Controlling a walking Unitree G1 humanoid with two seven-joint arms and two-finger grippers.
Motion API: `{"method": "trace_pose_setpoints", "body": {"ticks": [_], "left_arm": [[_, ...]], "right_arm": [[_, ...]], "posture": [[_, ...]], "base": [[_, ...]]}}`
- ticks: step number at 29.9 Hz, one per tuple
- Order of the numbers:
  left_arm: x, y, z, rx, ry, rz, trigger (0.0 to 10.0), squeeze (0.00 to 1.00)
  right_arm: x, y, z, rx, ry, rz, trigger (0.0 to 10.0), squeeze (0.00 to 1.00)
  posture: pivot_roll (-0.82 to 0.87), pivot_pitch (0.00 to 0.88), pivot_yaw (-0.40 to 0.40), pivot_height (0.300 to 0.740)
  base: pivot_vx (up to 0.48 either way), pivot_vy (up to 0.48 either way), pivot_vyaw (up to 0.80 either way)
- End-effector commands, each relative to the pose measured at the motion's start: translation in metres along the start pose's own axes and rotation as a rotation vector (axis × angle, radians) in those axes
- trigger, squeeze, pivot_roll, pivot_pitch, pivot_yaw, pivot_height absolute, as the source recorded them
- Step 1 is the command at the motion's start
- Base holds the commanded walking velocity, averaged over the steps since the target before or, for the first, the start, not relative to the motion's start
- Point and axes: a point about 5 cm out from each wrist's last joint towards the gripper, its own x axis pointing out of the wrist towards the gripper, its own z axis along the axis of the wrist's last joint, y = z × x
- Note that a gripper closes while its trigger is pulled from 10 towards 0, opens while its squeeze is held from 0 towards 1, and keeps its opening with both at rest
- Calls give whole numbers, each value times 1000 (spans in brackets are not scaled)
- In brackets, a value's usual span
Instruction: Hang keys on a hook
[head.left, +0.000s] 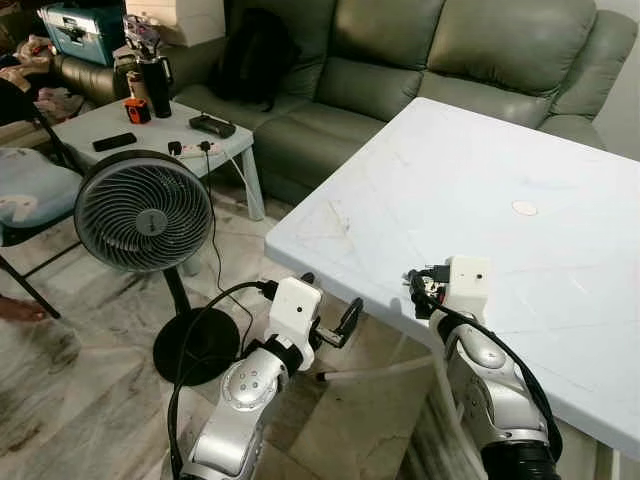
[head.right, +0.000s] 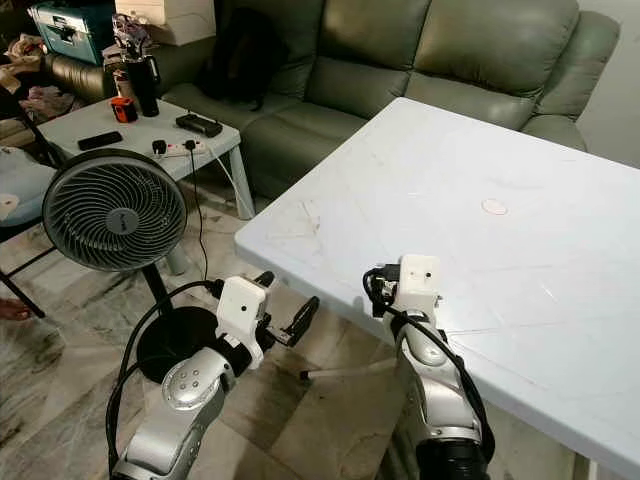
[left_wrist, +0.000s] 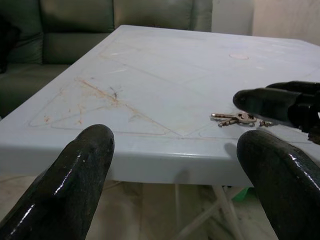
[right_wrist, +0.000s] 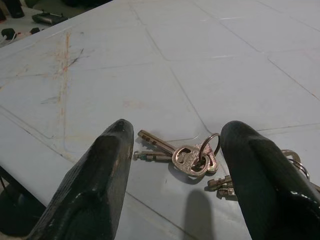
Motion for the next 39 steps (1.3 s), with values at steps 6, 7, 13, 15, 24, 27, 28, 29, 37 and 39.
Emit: {"method": "trace_pose_setpoints", "body": {"ticks": [6, 7, 13, 15, 24, 27, 28, 29, 37, 39], "left_arm": [[-1, -1, 3, 1, 0, 15, 10000, 0], [-1, -1, 3, 1, 0, 15, 10000, 0], [0, 0, 4, -4, 0, 25, 10000, 0], [0, -1, 4, -5, -1, 27, 10000, 0], [-5, -6, 2, -26, 6, 37, 10000, 0], [-8, -9, -1, -32, 16, 35, 10000, 0], [-8, -9, -1, -32, 16, 35, 10000, 0], [-10, -10, -2, -36, 21, 33, 10000, 0], [-11, -12, -3, -39, 34, 20, 10000, 0], [-11, -12, -3, -40, 35, 19, 10000, 0]], "right_arm": [[5, 12, 6, -86, -62, 73, 10000, 0], [5, 12, 6, -86, -62, 73, 10000, 0], [18, 20, 6, -126, -56, 100, 10000, 0], [21, 20, 8, -139, -59, 105, 10000, 0], [36, 10, 18, -137, -64, 27, 10000, 0], [37, 4, 18, -143, -60, -11, 10000, 0], [37, 4, 18, -143, -60, -11, 10000, 0], [37, -1, 17, -140, -55, -32, 10000, 0], [30, -21, 8, -131, -35, -69, 10000, 0], [29, -22, 6, -122, -29, -72, 10000, 0]], "posture": [[92, 51, -30, 740], [92, 51, -30, 740], [96, 60, -38, 740], [99, 71, -42, 740], [94, 104, -46, 740], [90, 114, -42, 740], [90, 114, -42, 740], [86, 118, -38, 740], [69, 122, -33, 740], [66, 120, -34, 740]], "base": [[0, 0, 0], [0, 0, 0], [0, 0, 0], [0, 0, 0], [0, 0, 0], [0, 0, 0], [0, 0, 0], [0, 0, 0], [0, 0, 0], [0, 0, 0]]}}
